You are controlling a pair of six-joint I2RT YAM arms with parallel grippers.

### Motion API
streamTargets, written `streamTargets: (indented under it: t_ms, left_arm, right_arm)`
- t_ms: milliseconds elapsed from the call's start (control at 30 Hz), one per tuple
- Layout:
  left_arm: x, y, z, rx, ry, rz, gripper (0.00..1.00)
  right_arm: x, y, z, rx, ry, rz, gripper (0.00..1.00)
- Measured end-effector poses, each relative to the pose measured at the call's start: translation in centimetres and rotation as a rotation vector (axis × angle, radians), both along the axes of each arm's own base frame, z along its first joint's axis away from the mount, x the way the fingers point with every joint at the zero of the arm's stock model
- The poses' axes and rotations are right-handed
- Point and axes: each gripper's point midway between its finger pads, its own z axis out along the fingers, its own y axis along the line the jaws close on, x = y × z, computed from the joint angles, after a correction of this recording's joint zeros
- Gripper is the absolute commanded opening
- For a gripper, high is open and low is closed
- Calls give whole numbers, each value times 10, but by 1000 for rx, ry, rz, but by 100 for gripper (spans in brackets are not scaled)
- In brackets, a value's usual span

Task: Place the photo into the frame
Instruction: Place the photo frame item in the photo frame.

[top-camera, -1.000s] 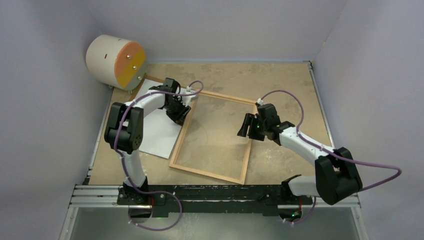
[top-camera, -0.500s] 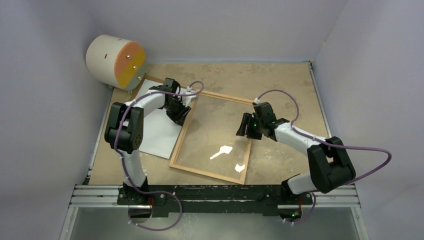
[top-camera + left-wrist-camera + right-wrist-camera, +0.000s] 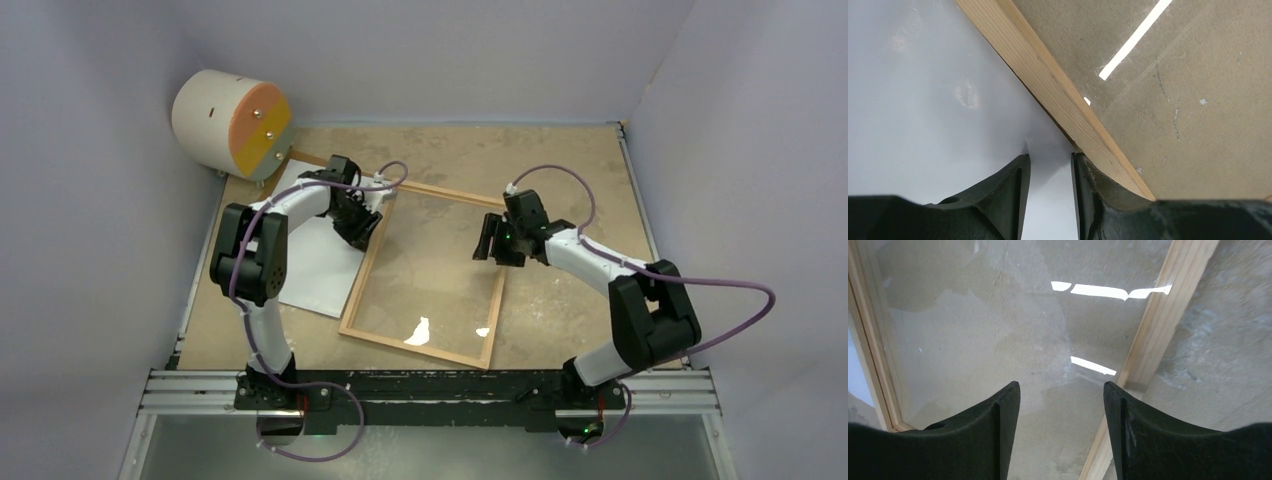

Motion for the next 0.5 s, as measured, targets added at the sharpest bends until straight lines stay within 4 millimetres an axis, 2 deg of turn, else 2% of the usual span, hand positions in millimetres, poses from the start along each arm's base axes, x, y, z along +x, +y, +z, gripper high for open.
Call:
streamTargets:
  t_ms: [100, 233, 300, 400, 500]
  left_arm:
    - [0, -1, 1, -20, 10, 0, 38]
    - [1, -2, 1, -40, 26, 2, 38]
    - [1, -2, 1, -44, 31, 3, 38]
    - [1, -2, 1, -45, 36, 3, 38]
    - [1, -2, 1, -45, 36, 3, 38]
  right_arm:
    - [14, -10, 13, -16, -21, -23, 69]
    - [46, -33, 41, -14, -101, -108, 70]
    - [52, -44, 47, -20, -129, -152, 72]
    - [57, -56, 44, -42, -136, -208, 74]
    - [51, -59, 25, -44, -94, -230, 75]
